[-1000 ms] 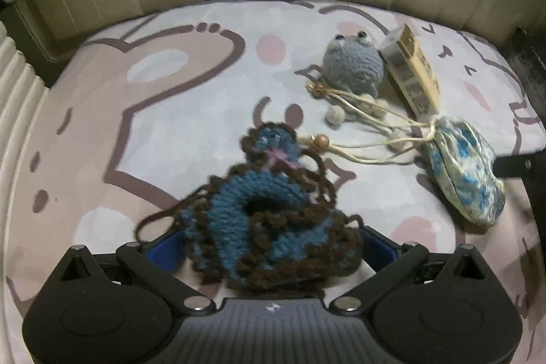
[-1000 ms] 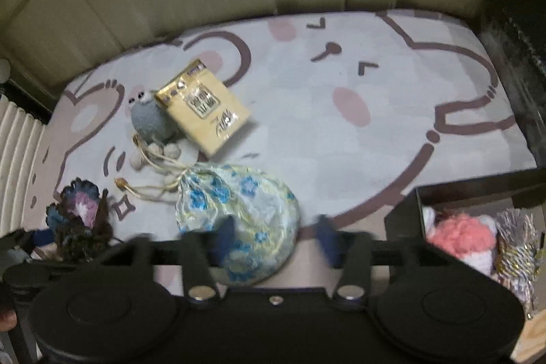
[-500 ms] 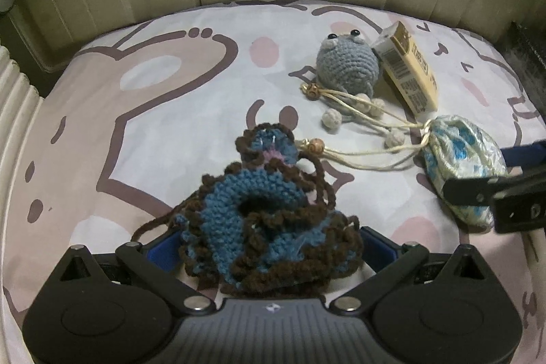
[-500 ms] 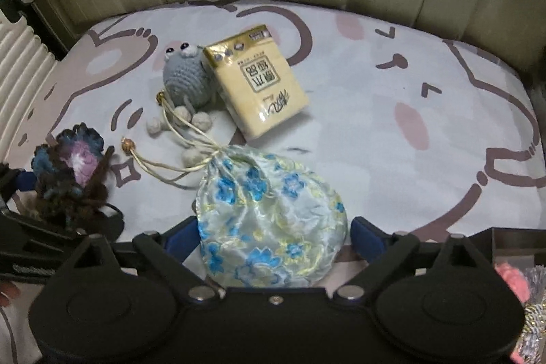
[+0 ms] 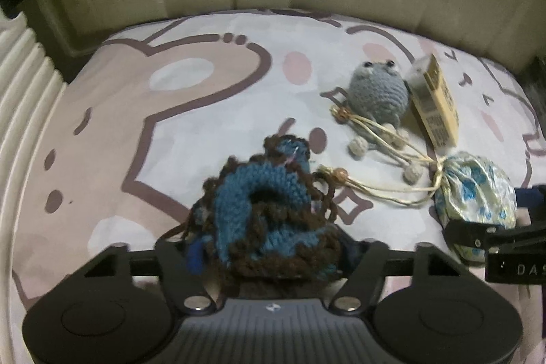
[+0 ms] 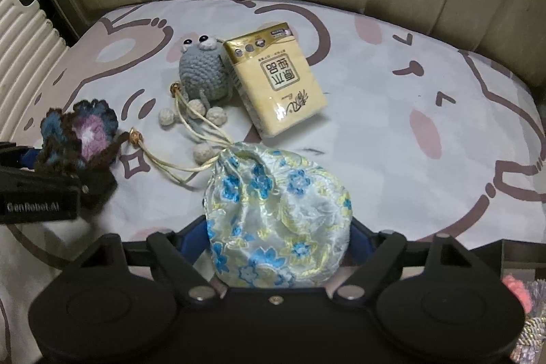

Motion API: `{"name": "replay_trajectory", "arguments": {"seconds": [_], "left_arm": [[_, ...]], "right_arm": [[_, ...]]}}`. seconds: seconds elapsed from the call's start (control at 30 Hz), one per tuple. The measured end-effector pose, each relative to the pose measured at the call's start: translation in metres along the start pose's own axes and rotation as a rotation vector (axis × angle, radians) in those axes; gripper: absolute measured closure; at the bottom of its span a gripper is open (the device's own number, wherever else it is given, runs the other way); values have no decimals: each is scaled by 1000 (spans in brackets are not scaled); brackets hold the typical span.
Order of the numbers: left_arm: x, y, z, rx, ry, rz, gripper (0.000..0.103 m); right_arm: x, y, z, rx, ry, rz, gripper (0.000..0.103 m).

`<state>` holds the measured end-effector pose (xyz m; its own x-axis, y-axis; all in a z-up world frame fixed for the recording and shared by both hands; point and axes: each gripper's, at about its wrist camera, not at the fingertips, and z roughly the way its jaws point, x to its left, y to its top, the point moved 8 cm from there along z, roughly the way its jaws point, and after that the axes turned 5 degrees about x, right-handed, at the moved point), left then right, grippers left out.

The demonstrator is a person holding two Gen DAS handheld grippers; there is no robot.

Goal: Organize objects
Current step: 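Lift the floral pouch and crochet bag and carry them over the black box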

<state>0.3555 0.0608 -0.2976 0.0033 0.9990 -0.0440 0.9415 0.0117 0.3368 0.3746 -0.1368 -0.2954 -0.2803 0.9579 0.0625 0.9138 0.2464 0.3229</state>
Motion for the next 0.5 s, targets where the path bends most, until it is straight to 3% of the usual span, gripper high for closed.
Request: {"name": "replay_trajectory", "arguments": {"seconds": [0.13,0.5], "left_arm": [[2,-2,-6,7,-12,-7,46],[-10,2,-47,-81,-23,-17,47]], "right_arm": [[-1,-1,-7,2,-7,8,21],[-7,1,-51,-80,-2,61,21]]}}
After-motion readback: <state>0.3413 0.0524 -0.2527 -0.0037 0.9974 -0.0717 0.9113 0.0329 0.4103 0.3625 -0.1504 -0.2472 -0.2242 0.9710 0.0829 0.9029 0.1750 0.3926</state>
